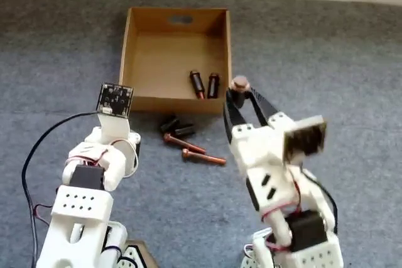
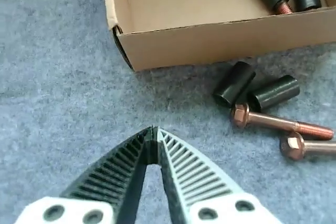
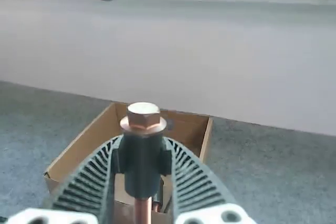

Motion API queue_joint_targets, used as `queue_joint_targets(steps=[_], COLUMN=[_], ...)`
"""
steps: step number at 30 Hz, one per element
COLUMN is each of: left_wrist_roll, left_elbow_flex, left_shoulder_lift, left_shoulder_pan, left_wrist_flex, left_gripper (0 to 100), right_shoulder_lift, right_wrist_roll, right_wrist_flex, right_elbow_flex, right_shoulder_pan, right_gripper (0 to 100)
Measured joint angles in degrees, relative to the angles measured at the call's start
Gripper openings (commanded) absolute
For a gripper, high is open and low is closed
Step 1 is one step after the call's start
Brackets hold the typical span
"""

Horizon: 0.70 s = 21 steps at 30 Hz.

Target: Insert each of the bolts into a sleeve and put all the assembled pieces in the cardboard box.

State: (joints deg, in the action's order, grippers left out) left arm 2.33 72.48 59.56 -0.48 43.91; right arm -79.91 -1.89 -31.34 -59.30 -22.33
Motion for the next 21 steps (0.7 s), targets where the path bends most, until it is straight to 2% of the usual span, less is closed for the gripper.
queue_joint_targets(steps=[11,21], left_wrist_roll=[-0.1,-0.1], left_elbow_flex=[3.3,3.3], left_shoulder_lift=[0.0,0.0], left_shoulder_pan=[0.0,0.0], left_wrist_flex=[-4.0,-4.0], left_gripper=[1,1], right_shoulder_lift=[43.5,78.2], right_wrist_roll=[0.0,0.0], right_wrist_flex=[0.0,6.7], right_elbow_flex=[26.3,45.1], right_shoulder_pan=[0.0,0.0], right_gripper=[0.5,0.5])
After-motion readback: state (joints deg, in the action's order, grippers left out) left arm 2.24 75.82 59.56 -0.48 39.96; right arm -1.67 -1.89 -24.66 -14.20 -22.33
